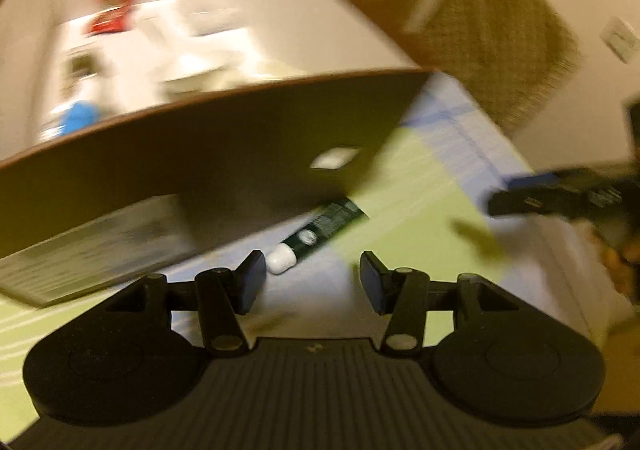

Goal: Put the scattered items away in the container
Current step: 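Grasp the dark green tube on the table with the right tool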

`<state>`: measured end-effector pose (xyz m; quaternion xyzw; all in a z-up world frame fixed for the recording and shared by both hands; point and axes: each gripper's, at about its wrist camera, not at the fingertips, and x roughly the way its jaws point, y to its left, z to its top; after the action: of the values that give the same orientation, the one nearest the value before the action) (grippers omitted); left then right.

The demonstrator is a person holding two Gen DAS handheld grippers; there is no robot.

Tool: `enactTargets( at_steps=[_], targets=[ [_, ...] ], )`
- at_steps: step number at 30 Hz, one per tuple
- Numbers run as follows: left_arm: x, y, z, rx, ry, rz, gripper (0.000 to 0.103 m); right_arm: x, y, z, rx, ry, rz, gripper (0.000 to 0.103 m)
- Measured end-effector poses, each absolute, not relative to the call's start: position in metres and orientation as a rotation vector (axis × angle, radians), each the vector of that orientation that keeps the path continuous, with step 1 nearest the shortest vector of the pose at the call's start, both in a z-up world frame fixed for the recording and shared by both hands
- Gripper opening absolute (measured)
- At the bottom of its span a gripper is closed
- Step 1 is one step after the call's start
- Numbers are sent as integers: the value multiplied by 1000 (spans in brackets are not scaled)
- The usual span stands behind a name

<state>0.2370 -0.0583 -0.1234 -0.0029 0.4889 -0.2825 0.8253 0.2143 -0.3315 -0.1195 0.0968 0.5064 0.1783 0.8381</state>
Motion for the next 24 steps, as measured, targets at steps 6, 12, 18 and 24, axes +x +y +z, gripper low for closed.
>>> enactTargets(
  at_steps=[6,12,18,24],
  targets=[
    [212,-84,-115,44,1025,-766,46,213,-326,-119,273,1083,370,102],
    [208,-55,-101,-40,1007,-678,46,212,-280,-123,259,1101,429,102],
    [207,-21,-83,-31,957,-549,46,216,-238,-133,224,1107,426,75],
    [203,7,-91,3,988,-406,46,217,-223,-139,207,1098,420,74]
  ],
)
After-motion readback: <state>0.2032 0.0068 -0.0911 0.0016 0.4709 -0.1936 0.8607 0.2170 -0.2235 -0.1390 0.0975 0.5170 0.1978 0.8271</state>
